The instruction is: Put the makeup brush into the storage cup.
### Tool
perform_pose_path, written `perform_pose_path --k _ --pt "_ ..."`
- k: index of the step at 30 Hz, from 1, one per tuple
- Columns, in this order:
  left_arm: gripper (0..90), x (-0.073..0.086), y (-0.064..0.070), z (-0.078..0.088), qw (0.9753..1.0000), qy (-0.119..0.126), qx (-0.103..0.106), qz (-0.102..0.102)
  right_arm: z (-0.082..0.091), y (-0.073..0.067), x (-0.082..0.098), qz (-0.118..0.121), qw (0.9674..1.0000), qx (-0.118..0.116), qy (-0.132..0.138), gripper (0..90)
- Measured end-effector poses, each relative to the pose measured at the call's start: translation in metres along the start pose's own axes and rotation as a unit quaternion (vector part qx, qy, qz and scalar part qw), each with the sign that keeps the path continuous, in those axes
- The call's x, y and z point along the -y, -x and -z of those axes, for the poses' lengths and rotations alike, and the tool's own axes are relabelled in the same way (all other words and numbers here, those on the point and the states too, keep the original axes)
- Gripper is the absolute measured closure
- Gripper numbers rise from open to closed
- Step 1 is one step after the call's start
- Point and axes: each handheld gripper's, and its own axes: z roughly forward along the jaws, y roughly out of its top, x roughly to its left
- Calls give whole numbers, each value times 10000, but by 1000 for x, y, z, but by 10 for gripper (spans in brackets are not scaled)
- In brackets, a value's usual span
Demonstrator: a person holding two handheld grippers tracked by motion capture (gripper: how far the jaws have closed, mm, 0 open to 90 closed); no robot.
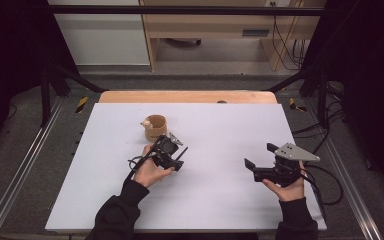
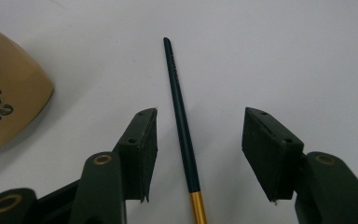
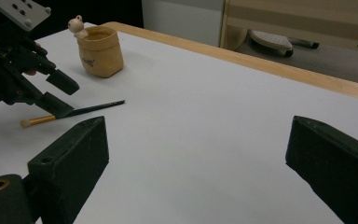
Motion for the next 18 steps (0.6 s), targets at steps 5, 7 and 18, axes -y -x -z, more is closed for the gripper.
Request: perform_pose_path --k 5,7,18 --pt "439 -1 -2 -7 9999 -143 -21 10 0 0 0 4 10000 2 -9 60" --pt "444 0 -3 -9 9998 -204 -40 12 0 0 0 3 10000 1 -8 60" --pt "548 0 -4 -17 9992 -391 -92 -8 0 0 0 12 10000 0 -19 61"
